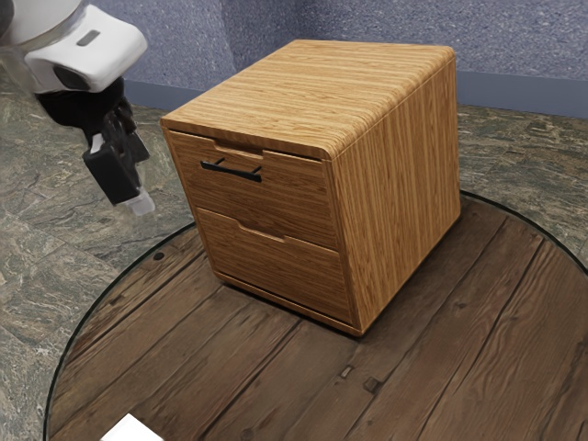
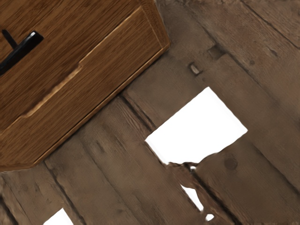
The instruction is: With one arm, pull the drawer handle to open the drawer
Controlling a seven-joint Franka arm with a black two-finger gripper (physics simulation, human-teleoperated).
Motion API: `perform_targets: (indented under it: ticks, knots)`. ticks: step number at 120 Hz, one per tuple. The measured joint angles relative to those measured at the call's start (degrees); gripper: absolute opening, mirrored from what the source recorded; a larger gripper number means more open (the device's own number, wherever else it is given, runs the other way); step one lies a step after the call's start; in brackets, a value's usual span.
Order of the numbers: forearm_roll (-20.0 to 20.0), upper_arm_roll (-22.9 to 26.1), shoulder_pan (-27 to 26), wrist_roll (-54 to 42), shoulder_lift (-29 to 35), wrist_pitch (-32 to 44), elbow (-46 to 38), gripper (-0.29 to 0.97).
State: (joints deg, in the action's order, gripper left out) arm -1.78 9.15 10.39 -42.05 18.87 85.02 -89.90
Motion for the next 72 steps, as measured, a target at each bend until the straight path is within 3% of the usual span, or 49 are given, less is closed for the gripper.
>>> perform_targets:
  ticks: [12, 23, 36, 52, 72]
  knots:
    - [0.4, 0.1, -0.1, -9.7, -0.7, 4.1, -0.2, 0.68]
    - [1.6, 0.0, -0.3, -17.5, -0.1, 13.2, -6.3, 0.68]
    - [2.0, -0.6, 0.5, -25.3, -0.4, 21.1, -7.7, 0.68]
    - [3.4, 14.4, 18.7, -33.3, -0.9, 25.9, -7.5, 0.66]
    - [7.7, 16.8, 22.5, -41.1, -6.4, 29.1, -6.7, 0.41]
